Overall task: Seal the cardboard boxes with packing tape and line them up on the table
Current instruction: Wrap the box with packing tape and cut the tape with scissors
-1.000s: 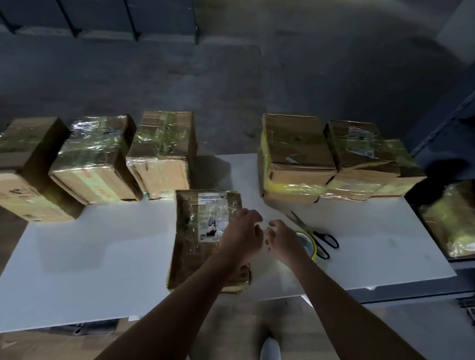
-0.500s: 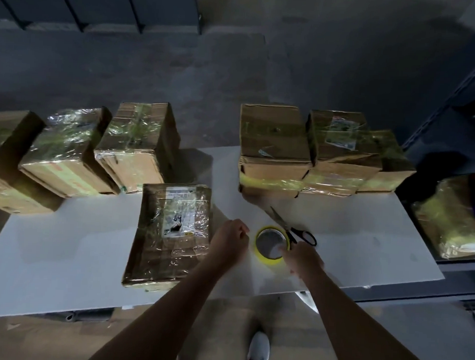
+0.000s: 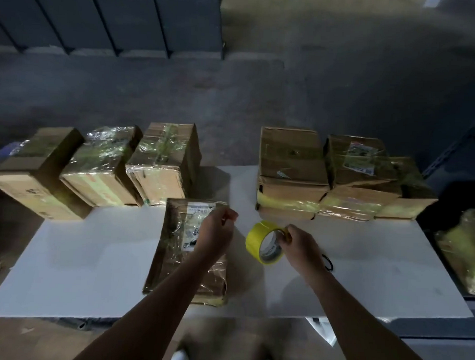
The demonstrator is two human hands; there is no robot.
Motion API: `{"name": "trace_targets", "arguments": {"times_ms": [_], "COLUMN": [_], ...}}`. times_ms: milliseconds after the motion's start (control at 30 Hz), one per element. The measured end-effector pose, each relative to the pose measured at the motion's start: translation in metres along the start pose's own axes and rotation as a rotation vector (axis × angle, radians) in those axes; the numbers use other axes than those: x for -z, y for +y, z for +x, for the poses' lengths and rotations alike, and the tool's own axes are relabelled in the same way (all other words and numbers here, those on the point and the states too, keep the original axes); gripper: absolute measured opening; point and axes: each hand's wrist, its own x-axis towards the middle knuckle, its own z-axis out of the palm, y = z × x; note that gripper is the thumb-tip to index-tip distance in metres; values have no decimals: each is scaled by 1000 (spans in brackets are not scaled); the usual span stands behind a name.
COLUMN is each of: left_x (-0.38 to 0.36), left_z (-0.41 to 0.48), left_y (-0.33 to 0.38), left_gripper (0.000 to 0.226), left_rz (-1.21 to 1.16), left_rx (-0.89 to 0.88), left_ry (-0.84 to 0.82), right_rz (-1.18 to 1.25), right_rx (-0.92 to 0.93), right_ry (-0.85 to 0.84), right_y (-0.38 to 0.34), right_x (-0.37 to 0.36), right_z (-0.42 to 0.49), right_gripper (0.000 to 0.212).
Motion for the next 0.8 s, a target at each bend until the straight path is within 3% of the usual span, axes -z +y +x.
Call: {"name": "trace_targets", "arguments": {"times_ms": [133,233,400,533,800], "left_x": [21,36,58,70,94], "left_z": [13,20,20,20,20], "left_y": [6,4,0,-9,-28], "left_gripper": [24,32,40,34,31], "left_rz": [-82,-137,-80,-9,13], "left_rx": [-5,-42,-221,-385,-421], "left_ry": [0,-40,-93,-114,-125], "right_rz": [-12,-36,-52,12,71], "right_rx": [140,233,303,246,60], "right_ry": [21,80,101,99,-111], "right_y": [-26,-46,-76,-96,-127], "right_x": [9,11,9,1,-10], "right_z": [7,8,7,11,19], "right_gripper": [13,16,15,22,30]}}
